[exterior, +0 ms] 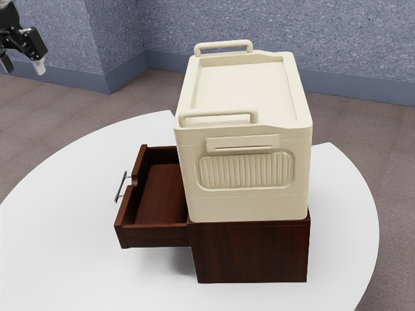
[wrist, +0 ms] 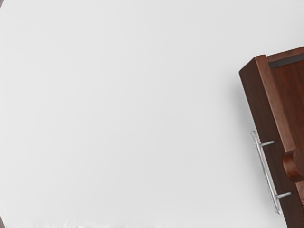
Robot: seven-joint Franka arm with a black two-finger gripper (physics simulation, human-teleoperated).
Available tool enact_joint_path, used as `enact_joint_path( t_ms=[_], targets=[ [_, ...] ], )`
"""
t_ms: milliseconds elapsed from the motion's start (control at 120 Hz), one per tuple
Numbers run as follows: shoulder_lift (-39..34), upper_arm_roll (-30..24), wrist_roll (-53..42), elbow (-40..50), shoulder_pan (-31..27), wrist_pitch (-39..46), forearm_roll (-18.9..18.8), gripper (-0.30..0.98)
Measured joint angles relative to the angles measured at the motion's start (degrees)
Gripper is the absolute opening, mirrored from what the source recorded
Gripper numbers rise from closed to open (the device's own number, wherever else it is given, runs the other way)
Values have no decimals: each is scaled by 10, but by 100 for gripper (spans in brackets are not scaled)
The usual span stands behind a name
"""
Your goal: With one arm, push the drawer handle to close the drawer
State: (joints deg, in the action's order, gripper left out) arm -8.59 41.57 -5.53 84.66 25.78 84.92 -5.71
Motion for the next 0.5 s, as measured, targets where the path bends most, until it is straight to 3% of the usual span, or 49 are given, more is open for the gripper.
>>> enact_joint_path(
  t_ms=[167, 242, 308, 383, 500],
  targets=[
    [-4, -1, 23, -10, 0, -6, 1, 67],
    [-24, -29, 31, -156, 5, -31, -1, 67],
    [-29, -41, 38, -201, 7, -48, 1, 67],
    [-26, -45, 45, -207, 8, -61, 2, 67],
    [-28, -46, 48, -145, 20, -69, 3, 67]
  ],
)
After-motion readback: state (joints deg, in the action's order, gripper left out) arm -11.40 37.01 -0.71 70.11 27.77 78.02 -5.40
